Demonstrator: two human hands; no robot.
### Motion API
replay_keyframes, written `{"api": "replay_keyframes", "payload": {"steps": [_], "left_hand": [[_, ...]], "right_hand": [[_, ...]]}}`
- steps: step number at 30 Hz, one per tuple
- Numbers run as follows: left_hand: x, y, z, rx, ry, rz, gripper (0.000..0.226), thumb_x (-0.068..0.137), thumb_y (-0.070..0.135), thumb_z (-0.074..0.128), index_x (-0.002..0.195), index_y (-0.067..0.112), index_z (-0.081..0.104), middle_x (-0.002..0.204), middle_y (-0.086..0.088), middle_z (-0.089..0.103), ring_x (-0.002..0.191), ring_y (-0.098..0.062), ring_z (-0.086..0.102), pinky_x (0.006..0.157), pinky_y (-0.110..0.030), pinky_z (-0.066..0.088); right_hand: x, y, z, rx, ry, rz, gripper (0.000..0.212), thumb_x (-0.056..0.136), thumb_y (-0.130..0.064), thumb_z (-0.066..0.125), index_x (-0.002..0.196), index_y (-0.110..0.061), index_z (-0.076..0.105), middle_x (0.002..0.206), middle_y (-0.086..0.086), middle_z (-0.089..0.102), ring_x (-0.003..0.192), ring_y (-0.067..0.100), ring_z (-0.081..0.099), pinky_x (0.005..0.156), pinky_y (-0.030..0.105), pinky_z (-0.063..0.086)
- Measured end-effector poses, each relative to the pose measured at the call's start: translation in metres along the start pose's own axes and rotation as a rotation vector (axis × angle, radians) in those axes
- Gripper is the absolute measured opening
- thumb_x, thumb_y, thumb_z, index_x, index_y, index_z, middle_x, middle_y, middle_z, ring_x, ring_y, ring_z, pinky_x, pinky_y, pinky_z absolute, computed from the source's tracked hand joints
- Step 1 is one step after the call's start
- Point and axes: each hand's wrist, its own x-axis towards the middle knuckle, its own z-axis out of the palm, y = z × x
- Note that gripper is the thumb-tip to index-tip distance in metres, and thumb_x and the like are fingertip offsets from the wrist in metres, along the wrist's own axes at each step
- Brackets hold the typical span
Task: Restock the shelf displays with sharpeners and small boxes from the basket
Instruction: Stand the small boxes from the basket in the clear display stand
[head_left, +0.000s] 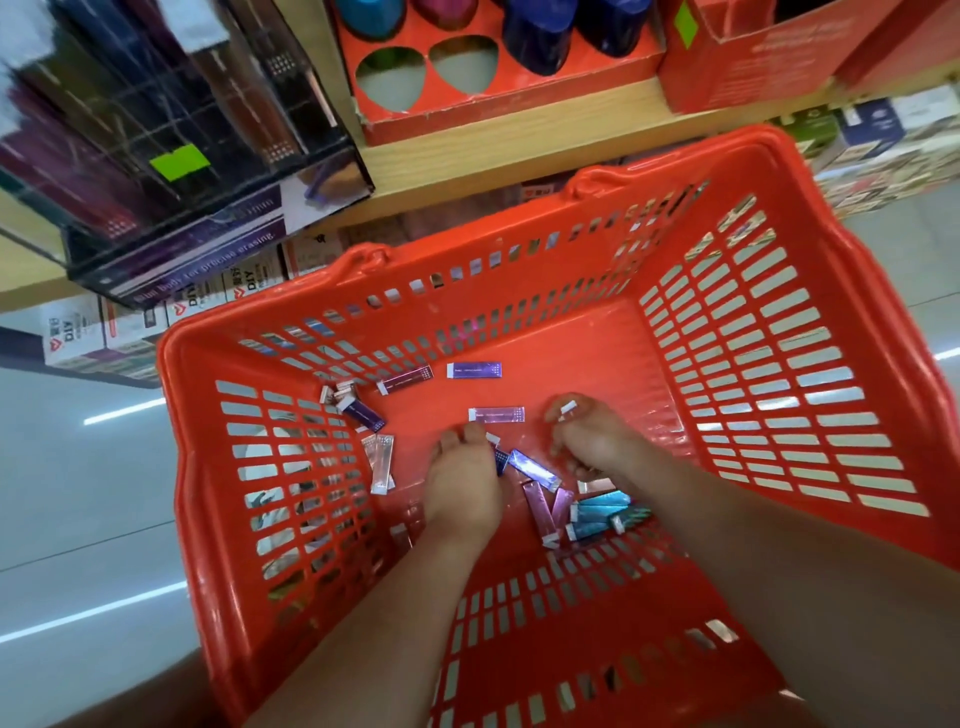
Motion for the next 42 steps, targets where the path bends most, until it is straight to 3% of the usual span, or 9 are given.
{"api": "replay_keyframes", "payload": {"steps": [2,10,15,19,23,26,29,38,42], "left_hand": [[0.001,0.001,-0.001,0.022,-0.021,0.001,0.059,0.077,0.028,0.066,0.127,0.009,0.040,0.126,-0.014,0.047,0.114,-0.031,0.050,0.095,-0.035,0.040],[0.006,-0.006,-0.002,-0.002,0.056,-0.022,0.032,0.086,0.014,0.057,0.116,0.010,0.047,0.112,-0.012,0.060,0.105,-0.030,0.058,0.082,-0.036,0.044],[0.008,-0.008,-0.008,0.038,0.017,-0.045,0.011,0.083,0.017,0.062,0.092,0.012,0.065,0.097,-0.009,0.070,0.093,-0.027,0.065,0.077,-0.033,0.047],[0.007,-0.011,-0.023,-0.729,-0.119,-0.302,0.009,0.074,0.008,0.074,0.069,0.011,0.066,0.066,-0.007,0.065,0.056,-0.019,0.060,0.056,-0.028,0.045],[-0.002,0.002,-0.062,-1.289,-0.269,-0.318,0.011,0.081,-0.004,0.069,0.082,0.006,0.070,0.074,-0.007,0.070,0.063,-0.014,0.065,0.056,-0.019,0.051],[-0.009,0.012,-0.093,-1.263,-0.211,-0.113,0.008,0.079,-0.007,0.070,0.085,-0.002,0.069,0.075,-0.017,0.070,0.059,-0.027,0.061,0.050,-0.027,0.049],[-0.018,0.017,-0.128,-1.074,-0.107,0.083,0.013,0.074,-0.005,0.077,0.084,-0.002,0.068,0.069,-0.012,0.068,0.055,-0.020,0.061,0.051,-0.025,0.048],[-0.068,0.031,-0.280,-0.965,0.118,0.274,0.026,0.055,0.028,0.084,0.075,0.015,0.070,0.075,-0.015,0.065,0.061,-0.017,0.058,0.058,-0.025,0.050],[-0.090,0.035,-0.329,-1.040,0.304,0.287,0.012,0.075,0.012,0.079,0.070,0.013,0.067,0.066,-0.007,0.063,0.055,-0.012,0.058,0.052,-0.021,0.047]], "right_hand": [[-0.004,0.000,-0.001,0.126,-0.036,0.019,0.026,0.089,0.004,0.046,0.092,-0.017,0.060,0.050,0.005,0.051,0.030,0.010,0.035,0.035,0.011,0.026],[-0.014,0.006,0.027,0.158,-0.194,0.067,0.019,0.084,0.007,0.059,0.086,-0.011,0.063,0.067,0.013,0.062,0.045,0.013,0.051,0.035,0.015,0.027],[-0.012,0.006,0.046,0.166,-0.220,0.000,0.017,0.087,0.002,0.057,0.085,-0.010,0.069,0.057,0.008,0.053,0.040,0.010,0.045,0.035,0.016,0.027],[-0.012,0.001,0.043,0.335,-0.265,0.064,0.010,0.094,-0.022,0.060,0.095,-0.016,0.068,0.067,0.001,0.059,0.049,0.009,0.043,0.039,0.016,0.024],[-0.024,-0.018,0.026,0.413,-0.385,0.061,0.032,0.089,-0.049,0.063,0.103,-0.021,0.070,0.073,0.000,0.058,0.055,0.011,0.045,0.042,0.018,0.026],[-0.044,-0.044,0.012,0.392,-0.451,-0.109,0.035,0.090,-0.050,0.058,0.104,-0.019,0.066,0.074,0.005,0.068,0.058,0.016,0.060,0.044,0.019,0.033],[-0.073,-0.073,-0.003,0.433,-0.437,-0.269,0.039,0.077,-0.045,0.068,0.101,-0.014,0.067,0.077,0.012,0.071,0.059,0.022,0.067,0.061,0.030,0.039],[-0.180,-0.141,-0.033,0.689,-0.436,-0.491,0.018,0.091,-0.025,0.060,0.094,-0.008,0.065,0.077,0.010,0.071,0.057,0.022,0.070,0.040,0.020,0.043],[-0.217,-0.168,-0.025,0.822,-0.492,-0.585,0.020,0.082,-0.023,0.065,0.096,-0.010,0.065,0.076,0.008,0.068,0.054,0.014,0.063,0.038,0.016,0.038]]}}
